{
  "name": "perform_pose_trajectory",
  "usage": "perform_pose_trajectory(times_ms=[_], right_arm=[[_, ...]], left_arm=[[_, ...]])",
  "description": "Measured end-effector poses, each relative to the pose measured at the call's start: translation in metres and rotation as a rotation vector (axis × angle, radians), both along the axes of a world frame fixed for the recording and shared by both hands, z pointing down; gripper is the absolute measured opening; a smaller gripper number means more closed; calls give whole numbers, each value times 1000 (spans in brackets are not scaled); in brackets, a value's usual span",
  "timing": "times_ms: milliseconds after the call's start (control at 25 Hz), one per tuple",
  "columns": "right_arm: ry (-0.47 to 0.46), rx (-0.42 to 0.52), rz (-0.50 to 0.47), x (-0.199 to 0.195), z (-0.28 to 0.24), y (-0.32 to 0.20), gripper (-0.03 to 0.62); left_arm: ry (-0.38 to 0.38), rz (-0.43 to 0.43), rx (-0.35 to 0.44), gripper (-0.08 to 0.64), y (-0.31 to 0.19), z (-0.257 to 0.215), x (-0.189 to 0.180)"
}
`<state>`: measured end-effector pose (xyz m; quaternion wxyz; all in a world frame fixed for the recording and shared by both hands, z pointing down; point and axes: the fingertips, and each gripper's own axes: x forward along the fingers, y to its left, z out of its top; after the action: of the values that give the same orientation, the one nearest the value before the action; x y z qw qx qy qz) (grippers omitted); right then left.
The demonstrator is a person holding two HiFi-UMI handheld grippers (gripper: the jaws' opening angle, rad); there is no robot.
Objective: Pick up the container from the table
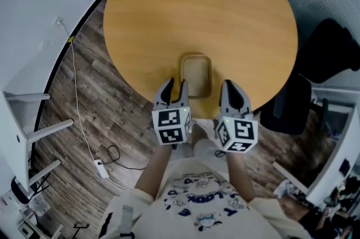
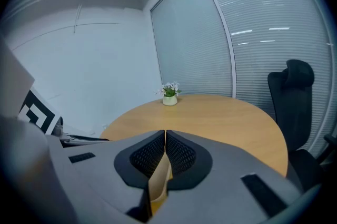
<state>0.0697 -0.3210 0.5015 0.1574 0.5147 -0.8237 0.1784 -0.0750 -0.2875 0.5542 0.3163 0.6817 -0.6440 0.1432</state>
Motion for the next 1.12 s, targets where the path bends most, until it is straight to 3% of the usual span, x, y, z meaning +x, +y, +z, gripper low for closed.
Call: perform_pose_trajectory(times_ms=[520,920,1120], right_arm=[[16,-98,-36,2,48,-6,11],[24,-159,-34,5,72,-2,12],[30,-176,-37,4,78,-2,11]], left_arm=[[6,-1,-163,121,-5,71,12],[29,-19,-207,118,-7,94,14],[19,-18,-207,37,-8,96,12]])
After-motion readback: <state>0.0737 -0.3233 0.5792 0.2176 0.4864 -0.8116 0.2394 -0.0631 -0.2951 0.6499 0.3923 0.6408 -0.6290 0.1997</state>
